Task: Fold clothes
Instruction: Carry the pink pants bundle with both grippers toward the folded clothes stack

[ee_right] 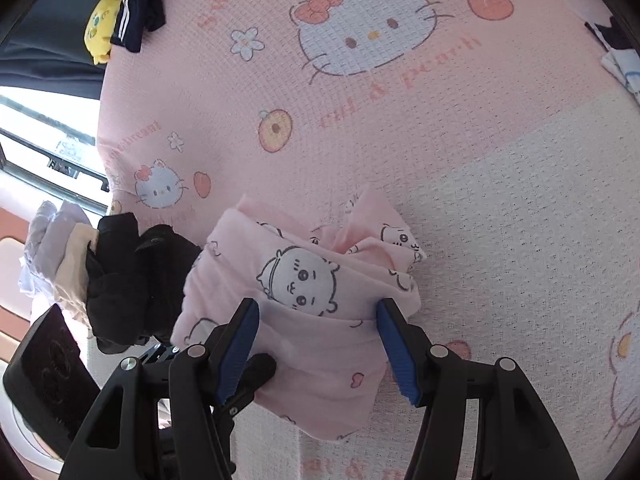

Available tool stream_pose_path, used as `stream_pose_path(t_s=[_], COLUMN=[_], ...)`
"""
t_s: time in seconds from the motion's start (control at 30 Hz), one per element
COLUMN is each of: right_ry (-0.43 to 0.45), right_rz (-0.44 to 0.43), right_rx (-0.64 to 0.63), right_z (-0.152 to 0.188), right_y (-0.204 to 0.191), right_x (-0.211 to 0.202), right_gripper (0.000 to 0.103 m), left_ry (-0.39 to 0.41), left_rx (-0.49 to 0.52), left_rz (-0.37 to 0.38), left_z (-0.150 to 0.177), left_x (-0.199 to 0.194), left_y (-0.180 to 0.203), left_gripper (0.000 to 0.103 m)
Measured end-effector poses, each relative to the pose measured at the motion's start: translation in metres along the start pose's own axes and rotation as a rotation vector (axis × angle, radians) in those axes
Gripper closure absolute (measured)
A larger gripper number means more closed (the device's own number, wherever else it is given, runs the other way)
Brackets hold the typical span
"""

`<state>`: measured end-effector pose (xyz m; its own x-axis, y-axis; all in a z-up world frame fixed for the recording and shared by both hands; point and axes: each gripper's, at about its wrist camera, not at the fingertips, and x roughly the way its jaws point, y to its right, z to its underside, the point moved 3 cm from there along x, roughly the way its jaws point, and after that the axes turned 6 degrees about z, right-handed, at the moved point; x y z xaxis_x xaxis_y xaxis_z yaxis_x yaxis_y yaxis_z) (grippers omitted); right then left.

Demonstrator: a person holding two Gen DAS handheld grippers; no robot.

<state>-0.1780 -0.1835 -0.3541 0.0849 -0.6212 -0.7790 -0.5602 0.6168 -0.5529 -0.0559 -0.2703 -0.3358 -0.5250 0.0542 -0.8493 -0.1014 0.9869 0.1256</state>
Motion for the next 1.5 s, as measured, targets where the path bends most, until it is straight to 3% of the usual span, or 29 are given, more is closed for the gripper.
stream_pose_path(t_s=[0.17, 0.3, 0.4, 0.43, 0.5, 0.53, 0.63, 0.73, 0.83, 1.03, 1.27, 1.43, 1.5], right_ry=[-0.02, -0.008, -0.007, -0.013, -0.025, -0.033, -0.061, -0.086, -0.076, -0.01, 0.055, 0.072, 0.079], right_rz=[0.073, 0.06, 0.045, 0.038, 0.037, 0.031, -0.006, -0.088, -0.126, -0.141, -0.175, -0.206, -0.205], right_rx=[-0.054, -0.013, 0.033, 0.048, 0.08, 0.103, 0.192, 0.324, 0.376, 0.392, 0.451, 0.484, 0.492], right_z=[0.007, 0.004, 0.002, 0.003, 0.006, 0.009, 0.017, 0.024, 0.027, 0.029, 0.033, 0.032, 0.034], right_y=[-0.003, 0.003, 0.009, 0.011, 0.016, 0.019, 0.03, 0.043, 0.048, 0.044, 0.047, 0.05, 0.048], right_x=[0.017, 0.016, 0.014, 0.014, 0.015, 0.017, 0.024, 0.032, 0.036, 0.039, 0.038, 0.04, 0.041], right_gripper=[0.043, 0.042, 0.042, 0.04, 0.034, 0.031, 0.029, 0.026, 0.024, 0.021, 0.017, 0.017, 0.022], left_ry=[-0.048, -0.081, -0.062, -0.046, -0.013, 0.0, -0.015, -0.052, -0.072, -0.056, -0.038, -0.033, -0.017], left_rx=[-0.101, -0.241, -0.325, -0.344, -0.387, -0.418, -0.527, -0.624, -0.696, -0.75, -0.954, -0.979, -1.003], left_rz=[0.066, 0.142, 0.184, 0.191, 0.205, 0.212, 0.266, 0.371, 0.476, 0.501, 0.682, 0.696, 0.696], left_z=[0.013, 0.008, -0.001, 0.0, 0.0, 0.0, -0.001, 0.004, 0.007, 0.013, 0.035, 0.035, 0.035], left_x=[-0.001, -0.014, -0.028, -0.034, -0.044, -0.043, -0.029, -0.007, 0.014, 0.037, 0.061, 0.061, 0.062], left_y=[-0.016, -0.033, -0.051, -0.055, -0.066, -0.073, -0.093, -0.1, -0.1, -0.093, -0.09, -0.085, -0.083], left_gripper=[0.06, 0.06, 0.058, 0.054, 0.03, 0.028, 0.028, 0.028, 0.028, 0.028, 0.028, 0.028, 0.029])
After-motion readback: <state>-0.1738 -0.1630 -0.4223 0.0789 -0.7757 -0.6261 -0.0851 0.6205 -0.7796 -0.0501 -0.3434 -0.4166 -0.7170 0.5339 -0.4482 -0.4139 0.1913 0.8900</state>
